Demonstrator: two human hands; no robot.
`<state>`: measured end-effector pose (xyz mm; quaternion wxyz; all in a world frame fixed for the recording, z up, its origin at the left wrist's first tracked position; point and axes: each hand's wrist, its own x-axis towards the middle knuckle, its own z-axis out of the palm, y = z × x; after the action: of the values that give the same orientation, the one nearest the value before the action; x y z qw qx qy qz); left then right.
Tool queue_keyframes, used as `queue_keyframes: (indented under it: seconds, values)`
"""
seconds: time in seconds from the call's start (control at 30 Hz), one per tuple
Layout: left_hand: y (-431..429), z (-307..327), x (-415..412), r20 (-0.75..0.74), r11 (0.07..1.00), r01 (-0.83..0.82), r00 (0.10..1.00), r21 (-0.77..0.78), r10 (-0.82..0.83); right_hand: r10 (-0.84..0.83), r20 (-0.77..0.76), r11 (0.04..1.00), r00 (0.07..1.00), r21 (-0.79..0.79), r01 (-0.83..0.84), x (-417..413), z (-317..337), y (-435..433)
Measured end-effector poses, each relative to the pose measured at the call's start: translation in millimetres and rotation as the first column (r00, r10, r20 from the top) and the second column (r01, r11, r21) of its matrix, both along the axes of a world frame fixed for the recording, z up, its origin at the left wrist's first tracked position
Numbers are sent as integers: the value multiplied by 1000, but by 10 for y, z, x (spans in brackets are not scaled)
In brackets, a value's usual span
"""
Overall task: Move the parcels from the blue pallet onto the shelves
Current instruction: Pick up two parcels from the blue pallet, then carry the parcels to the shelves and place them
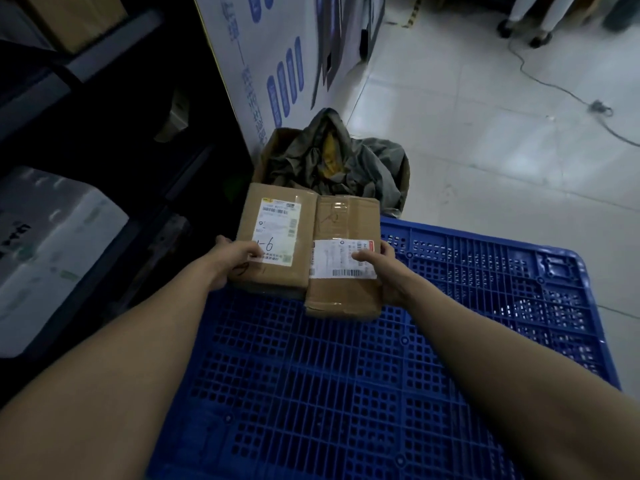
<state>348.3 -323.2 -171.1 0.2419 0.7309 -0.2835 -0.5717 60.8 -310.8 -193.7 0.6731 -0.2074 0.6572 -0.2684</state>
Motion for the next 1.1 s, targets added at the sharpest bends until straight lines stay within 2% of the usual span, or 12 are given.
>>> queue_keyframes:
  seconds: [0.13,0.27,0.43,0.53,0.6,0.7,0.87,0.97,1.1]
  values:
    - [40,141,52,-94,998,-55,994,-2,55,45,2,998,999,-48,-45,-13,212,-26]
    - [81,544,118,-89,997,-62,994,-45,58,75,0,990,997,-123,-74,77,588,-18]
    - [344,1338,248,-143,997,-48,989,-62,39,131,10,969,991,-212,-125,243,1351,-42]
    - [605,1869,313,-181,989,-110,979,-98,91,184,17,951,983,-257,-174,342,1880,-7]
    - [822,2220,377,-260,971,-194,953,-137,154,223,12,928,975,-308,-208,413,2244,43]
    - [1258,2760,504,-380,920,-329,895,-213,232,297,19,892,955,-363,-270,535,2764,185]
    - [2250,3570,656,-399,792,-480,856,-377,329,445,56,802,894,-469,-370,871,3470,638]
    - [2999,3883,652,-400,667,-582,810,-465,429,568,38,713,822,-521,-469,1127,3771,991]
    - [4145,4136,609,-398,532,-695,716,-484,573,736,11,567,676,-556,-608,1551,4087,1590]
